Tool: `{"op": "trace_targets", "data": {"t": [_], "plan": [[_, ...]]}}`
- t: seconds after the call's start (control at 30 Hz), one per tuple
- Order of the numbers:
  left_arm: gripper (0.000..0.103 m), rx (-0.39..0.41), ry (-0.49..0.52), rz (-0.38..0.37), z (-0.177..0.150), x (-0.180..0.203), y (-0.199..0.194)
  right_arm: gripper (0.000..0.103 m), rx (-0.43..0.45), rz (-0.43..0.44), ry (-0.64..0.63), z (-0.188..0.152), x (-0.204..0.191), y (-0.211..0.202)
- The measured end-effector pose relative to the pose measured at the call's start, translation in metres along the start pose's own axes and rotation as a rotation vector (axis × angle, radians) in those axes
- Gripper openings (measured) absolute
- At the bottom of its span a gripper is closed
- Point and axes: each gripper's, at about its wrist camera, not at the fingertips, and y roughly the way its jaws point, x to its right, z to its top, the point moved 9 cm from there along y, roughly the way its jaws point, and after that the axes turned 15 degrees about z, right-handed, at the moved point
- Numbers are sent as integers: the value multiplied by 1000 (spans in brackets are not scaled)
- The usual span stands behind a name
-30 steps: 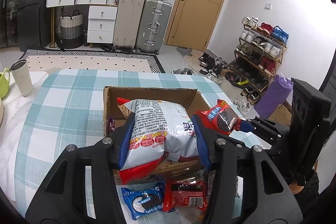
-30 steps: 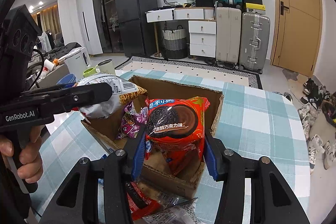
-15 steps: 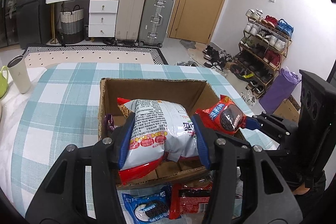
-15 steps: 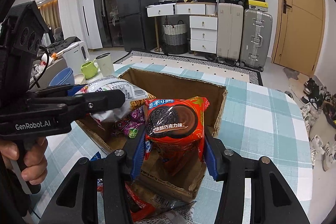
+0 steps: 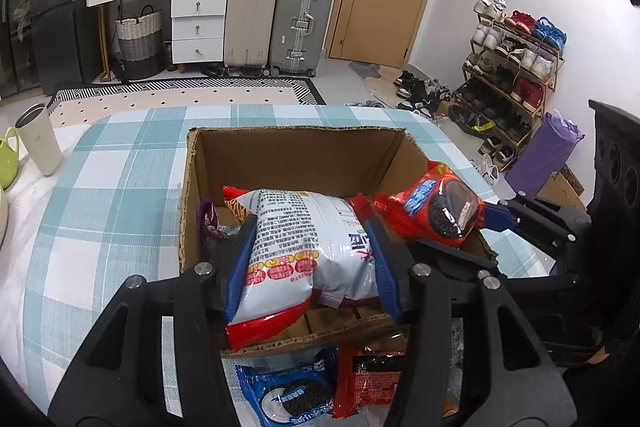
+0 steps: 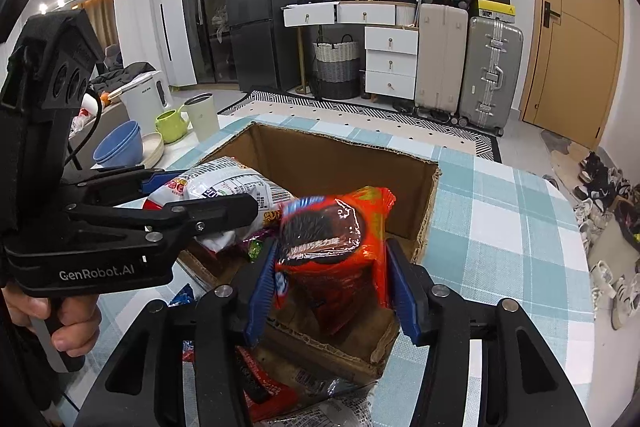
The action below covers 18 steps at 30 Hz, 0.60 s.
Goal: Organize snacks
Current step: 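Open both tools to drop the cookie pack and bag into the box, then withdraw both tools from the box toward the remaining snacks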
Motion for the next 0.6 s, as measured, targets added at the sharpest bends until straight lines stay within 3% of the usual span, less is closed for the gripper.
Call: {"op": "trace_targets", "data": {"t": [0.17, 0.27, 0.33, 0.47, 0.53, 0.6], "plan": [[52, 1, 15, 22, -3, -3, -4, 79, 38, -8, 0, 4, -4, -14], [65, 14, 30, 32, -2, -2, -12, 92, 55, -20, 12, 4, -3, -24], [80, 27, 29, 54, -2, -5, -21, 98, 71, -25, 28, 4, -2, -33], [84, 48, 21, 45, -2, -6, -42, 102, 104, -48, 42, 3, -2, -54], [98, 59, 20, 56, -5, -8, -53, 102, 110, -57, 41, 1, -3, -65], [102, 76, 24, 63, -7, -7, -66, 102, 125, -66, 35, -2, -6, -77]]}}
